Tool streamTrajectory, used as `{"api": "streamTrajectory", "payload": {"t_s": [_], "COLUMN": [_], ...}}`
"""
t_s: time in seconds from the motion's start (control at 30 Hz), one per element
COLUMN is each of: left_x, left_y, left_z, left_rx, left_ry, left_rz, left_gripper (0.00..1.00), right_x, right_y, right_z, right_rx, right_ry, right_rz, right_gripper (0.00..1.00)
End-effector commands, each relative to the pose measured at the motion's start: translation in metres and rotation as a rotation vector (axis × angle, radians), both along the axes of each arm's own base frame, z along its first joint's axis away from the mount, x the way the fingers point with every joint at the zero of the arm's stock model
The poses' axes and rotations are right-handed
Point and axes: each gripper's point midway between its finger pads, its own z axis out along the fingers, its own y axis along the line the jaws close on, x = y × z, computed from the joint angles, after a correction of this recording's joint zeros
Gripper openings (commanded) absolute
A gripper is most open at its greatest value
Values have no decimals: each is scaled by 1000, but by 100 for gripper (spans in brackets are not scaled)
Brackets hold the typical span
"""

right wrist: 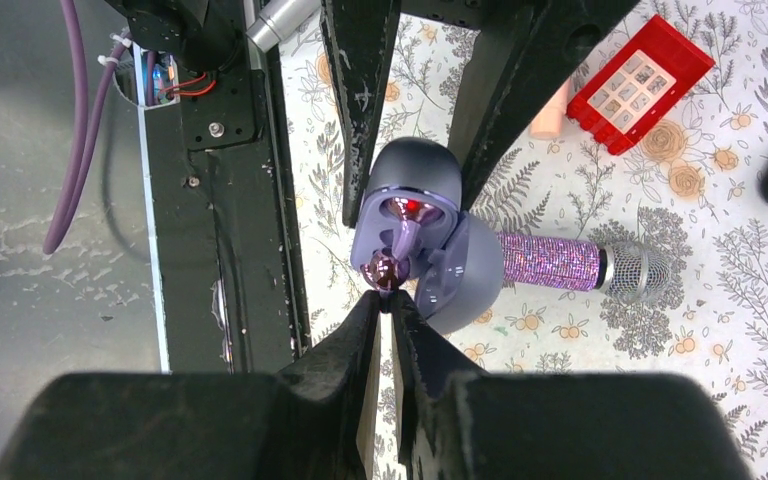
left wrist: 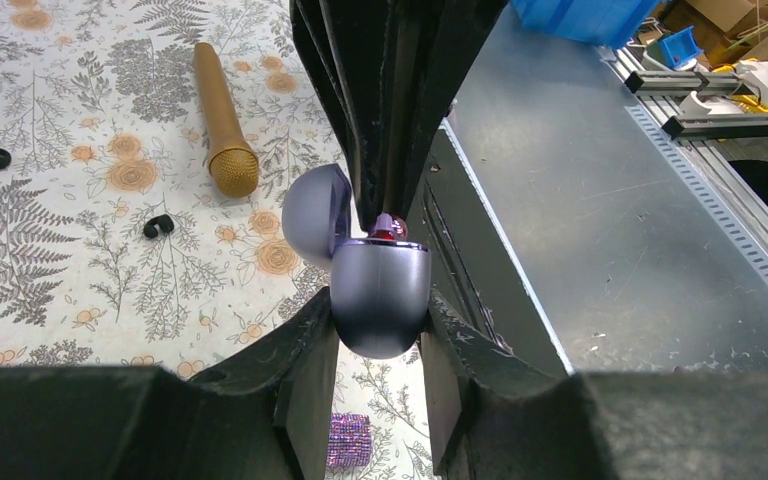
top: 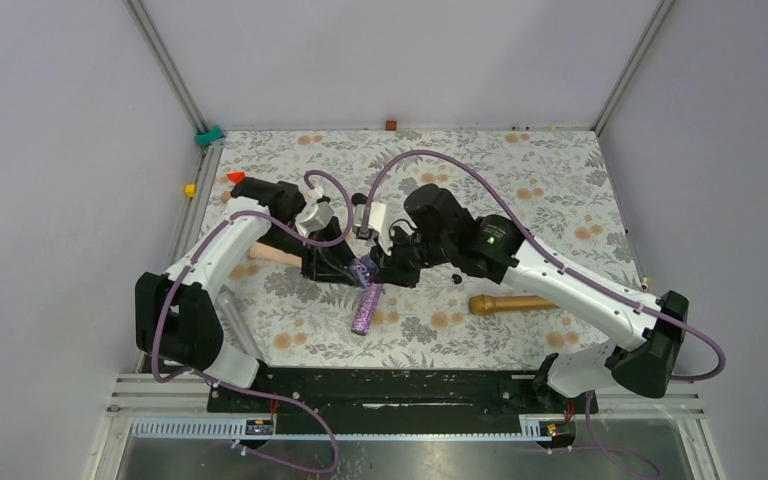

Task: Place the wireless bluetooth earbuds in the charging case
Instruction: Place the earbud in the charging case.

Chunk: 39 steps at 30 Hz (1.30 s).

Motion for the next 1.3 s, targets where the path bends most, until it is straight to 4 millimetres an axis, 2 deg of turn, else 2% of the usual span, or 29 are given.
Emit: {"api": "streamTrajectory", "payload": {"t_s": [0.0, 0.13, 0.37, 0.53, 0.83, 1.27], "left_x": [2, 7, 17, 19, 20, 18], "left_y": [-3, 5, 20, 19, 18, 16], "left_z": [38, 36, 39, 31, 32, 32], "left_rx": [-167, -168, -174, -168, -166, -166], "left_ry": [28, 28, 13, 32, 36, 39], "left_rz": [62, 103, 178, 181, 176, 166], "left_gripper": [0, 0, 0, 0, 0, 0], "right_x": [-4, -1, 4, 4, 2, 1], "right_y": [8, 15, 19, 16, 8, 12], "right_z": [3, 8, 1, 3, 10, 9], "right_rx": [-30, -43, -61, -57, -39, -38], "right_ry": [38, 51, 49, 38, 7, 13], "right_rz": [20, 27, 26, 24, 15, 17], "right_gripper": [14, 14, 14, 14, 15, 21]}}
